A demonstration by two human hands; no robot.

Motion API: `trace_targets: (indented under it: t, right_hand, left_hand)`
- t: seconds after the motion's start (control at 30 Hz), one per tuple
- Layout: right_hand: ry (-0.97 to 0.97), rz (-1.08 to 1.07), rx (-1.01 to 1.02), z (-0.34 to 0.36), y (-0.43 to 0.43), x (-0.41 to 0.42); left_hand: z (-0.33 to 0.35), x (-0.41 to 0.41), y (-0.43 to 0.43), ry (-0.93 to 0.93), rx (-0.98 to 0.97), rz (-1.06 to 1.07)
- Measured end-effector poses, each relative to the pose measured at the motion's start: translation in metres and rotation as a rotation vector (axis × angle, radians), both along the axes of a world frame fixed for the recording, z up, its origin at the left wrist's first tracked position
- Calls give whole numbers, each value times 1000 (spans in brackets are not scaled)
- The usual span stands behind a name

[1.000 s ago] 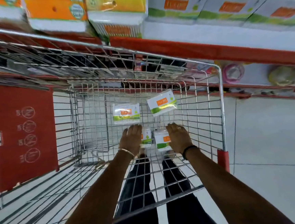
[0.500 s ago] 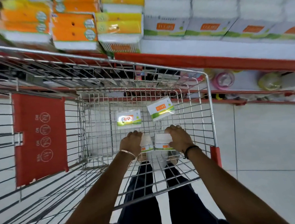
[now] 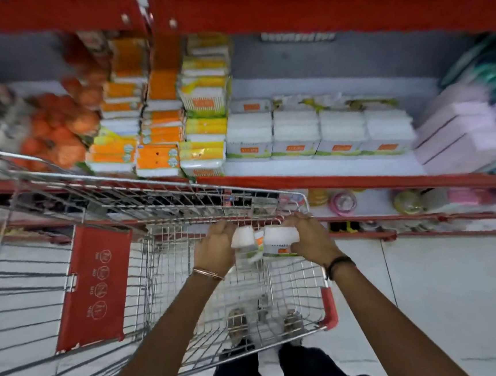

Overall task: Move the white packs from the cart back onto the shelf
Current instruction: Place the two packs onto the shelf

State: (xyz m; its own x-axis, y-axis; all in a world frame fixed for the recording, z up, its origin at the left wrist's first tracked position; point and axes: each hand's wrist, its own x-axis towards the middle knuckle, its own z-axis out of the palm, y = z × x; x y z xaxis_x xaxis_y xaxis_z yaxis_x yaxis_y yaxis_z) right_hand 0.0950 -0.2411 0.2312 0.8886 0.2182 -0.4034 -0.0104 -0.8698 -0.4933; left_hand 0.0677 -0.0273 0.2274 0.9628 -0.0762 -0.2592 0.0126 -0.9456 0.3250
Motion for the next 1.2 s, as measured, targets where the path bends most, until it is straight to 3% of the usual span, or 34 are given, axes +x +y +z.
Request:
trace_targets:
  t: [0.27,0.4,0.93,1.2]
  right_hand:
    - [-251,-24,-27,77,-31,59]
    - [-329,-69,-58,84,-34,84]
    - [-368,-98,-93,39,-16,138]
    - [-598,-69,-48,36,-8,107]
  left_hand:
    - [73,64,-23,-263,-44,-53]
    - [86,95,-35,-306,-10,-57]
    - [44,153,-48,-307,75,-125]
    - [35,133,-33,-567,-112,-189]
